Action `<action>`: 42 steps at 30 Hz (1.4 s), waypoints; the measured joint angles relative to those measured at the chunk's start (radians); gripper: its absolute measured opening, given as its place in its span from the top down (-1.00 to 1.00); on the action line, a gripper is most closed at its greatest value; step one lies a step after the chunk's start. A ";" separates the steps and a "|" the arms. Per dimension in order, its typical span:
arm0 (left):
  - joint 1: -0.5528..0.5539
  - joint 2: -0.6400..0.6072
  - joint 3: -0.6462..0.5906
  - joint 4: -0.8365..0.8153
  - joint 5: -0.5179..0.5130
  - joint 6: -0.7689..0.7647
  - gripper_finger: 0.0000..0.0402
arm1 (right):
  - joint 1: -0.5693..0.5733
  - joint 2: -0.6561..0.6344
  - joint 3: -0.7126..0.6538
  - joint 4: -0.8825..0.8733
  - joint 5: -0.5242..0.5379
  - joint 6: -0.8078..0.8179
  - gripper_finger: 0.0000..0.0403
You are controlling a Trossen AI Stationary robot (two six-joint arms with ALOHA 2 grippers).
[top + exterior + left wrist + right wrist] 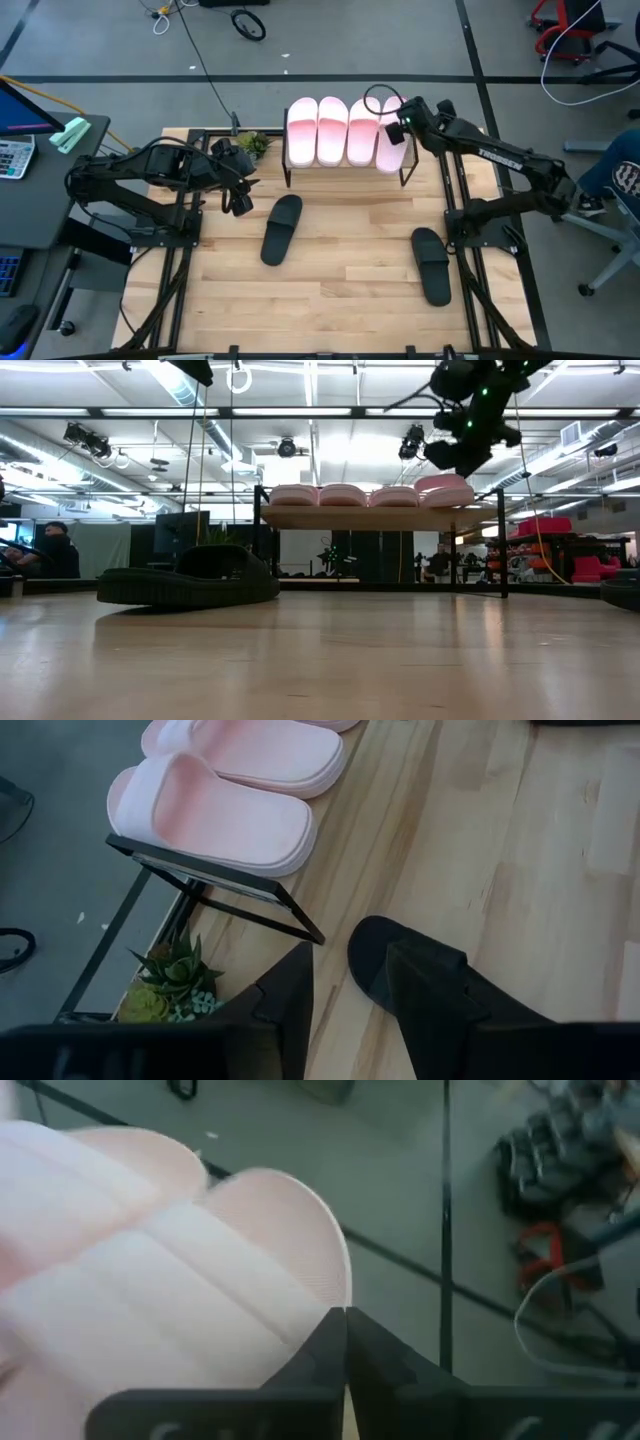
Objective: Pick and place slides into the shelf
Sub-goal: Put the pink slide on the shelf
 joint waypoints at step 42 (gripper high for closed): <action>0.000 0.000 0.000 0.000 0.000 0.010 0.33 | -0.075 0.164 -0.006 0.224 -0.395 -0.060 1.00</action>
